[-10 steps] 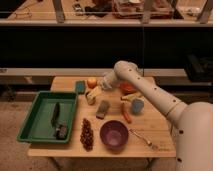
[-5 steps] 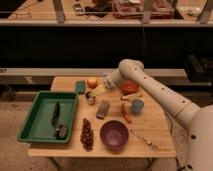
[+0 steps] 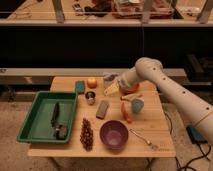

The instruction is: Place grapes in metal cup

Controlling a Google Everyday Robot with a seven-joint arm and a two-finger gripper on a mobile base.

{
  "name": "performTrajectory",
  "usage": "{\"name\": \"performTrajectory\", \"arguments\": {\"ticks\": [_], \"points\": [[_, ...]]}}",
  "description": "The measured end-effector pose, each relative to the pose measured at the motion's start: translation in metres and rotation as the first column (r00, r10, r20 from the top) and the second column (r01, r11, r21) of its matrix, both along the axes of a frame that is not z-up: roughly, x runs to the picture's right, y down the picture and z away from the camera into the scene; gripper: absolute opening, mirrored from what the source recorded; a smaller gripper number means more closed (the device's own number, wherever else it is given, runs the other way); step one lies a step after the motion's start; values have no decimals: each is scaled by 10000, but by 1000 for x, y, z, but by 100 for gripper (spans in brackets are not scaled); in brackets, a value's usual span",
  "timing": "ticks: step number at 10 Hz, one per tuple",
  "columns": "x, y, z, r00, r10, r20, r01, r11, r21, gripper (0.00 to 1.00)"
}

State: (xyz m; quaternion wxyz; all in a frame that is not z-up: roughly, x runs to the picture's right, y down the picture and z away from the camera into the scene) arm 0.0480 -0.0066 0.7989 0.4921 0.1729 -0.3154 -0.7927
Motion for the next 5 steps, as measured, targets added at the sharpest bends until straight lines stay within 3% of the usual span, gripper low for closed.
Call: {"name": "performTrajectory", "arguments": {"ticks": [5], "points": [[-1, 0, 1, 10000, 6, 11, -6, 10000, -10, 80]]}}
